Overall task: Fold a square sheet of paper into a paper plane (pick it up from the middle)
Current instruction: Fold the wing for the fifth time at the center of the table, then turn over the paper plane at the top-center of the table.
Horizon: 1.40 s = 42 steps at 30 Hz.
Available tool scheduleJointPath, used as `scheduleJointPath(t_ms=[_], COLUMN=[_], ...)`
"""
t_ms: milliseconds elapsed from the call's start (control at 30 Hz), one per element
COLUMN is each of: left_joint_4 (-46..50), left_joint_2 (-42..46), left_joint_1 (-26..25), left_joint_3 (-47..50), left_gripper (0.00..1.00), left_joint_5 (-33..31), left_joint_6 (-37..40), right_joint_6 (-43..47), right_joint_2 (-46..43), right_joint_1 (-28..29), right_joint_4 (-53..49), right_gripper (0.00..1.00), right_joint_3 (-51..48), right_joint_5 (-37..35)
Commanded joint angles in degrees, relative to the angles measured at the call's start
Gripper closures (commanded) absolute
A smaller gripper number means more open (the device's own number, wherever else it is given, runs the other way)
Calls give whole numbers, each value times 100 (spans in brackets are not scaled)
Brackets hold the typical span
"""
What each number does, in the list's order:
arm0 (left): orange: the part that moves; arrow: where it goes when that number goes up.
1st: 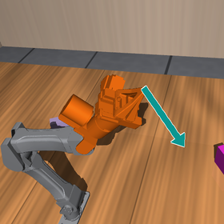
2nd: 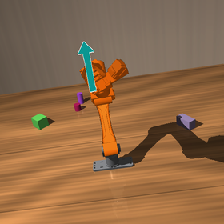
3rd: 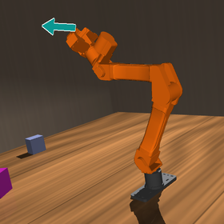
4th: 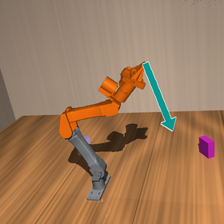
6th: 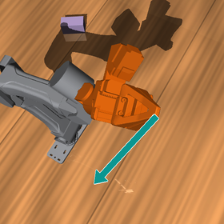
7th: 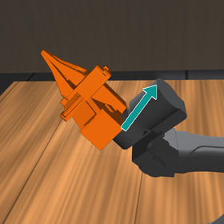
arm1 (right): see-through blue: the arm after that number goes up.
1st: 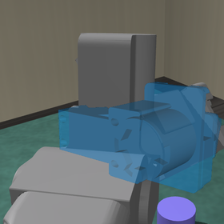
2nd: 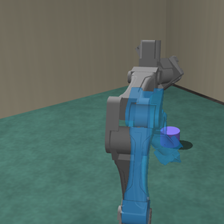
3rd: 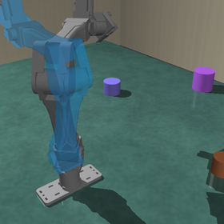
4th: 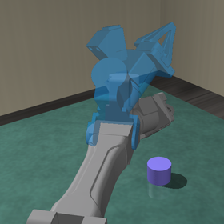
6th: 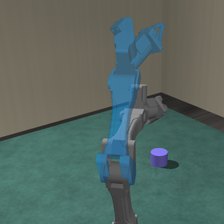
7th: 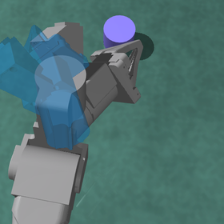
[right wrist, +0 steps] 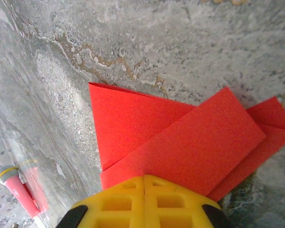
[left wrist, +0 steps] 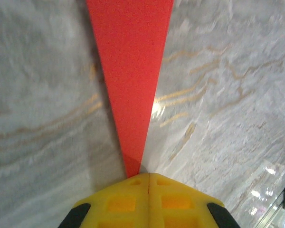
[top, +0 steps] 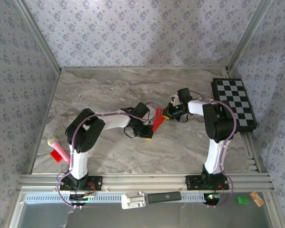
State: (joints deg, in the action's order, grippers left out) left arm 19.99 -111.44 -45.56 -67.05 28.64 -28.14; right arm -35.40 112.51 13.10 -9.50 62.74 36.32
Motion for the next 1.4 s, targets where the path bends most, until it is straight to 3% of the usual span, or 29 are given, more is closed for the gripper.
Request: scheduleJointPath(t_ms=[0, 200, 333, 467, 567, 633, 767, 867, 1167, 1367], left_joint_4=[810, 274, 638, 1010, 977, 957, 910, 772, 111, -104], left_joint_2=[241, 975, 1412, 1706, 1965, 2104, 2319, 2474, 3015, 3172], left_joint_1=[-49, 364, 703, 1126, 1358, 1450, 1655, 1825, 2492, 2721], left_joint_3=[241, 267, 196, 275, 423, 492, 627, 806, 1567, 1830], left_gripper=[98, 84, 60, 36, 21, 0, 0, 0, 0, 0], left_joint_5=[-108, -345, -1520, -2818, -3418, -3815, -4330, -4359, -3527, -3255], left_joint_6=[-62, -283, -337, -411, -364, -332, -279, -318, -373, -297], right_joint_6=[206, 226, 195, 320, 261, 116, -341, -615, -1193, -1366], right_joint_2=[255, -312, -648, -889, -1008, -1055, -878, -544, 662, 1266], right_joint_1=[-38, 74, 134, 355, 599, 794, 1289, 1681, 2455, 2696], right_joint_4=[-456, -691, -1179, -1951, -2443, -2707, -3226, -3583, -4733, -5422], right_gripper=[99, 86, 73, 59, 49, 45, 39, 36, 35, 38], right_joint_3=[-86, 280, 762, 1048, 1193, 1243, 1575, 1965, 3243, 3840], right_joint_5=[-832, -508, -650, -1603, -2503, -3101, -4125, -4676, -5819, -6186])
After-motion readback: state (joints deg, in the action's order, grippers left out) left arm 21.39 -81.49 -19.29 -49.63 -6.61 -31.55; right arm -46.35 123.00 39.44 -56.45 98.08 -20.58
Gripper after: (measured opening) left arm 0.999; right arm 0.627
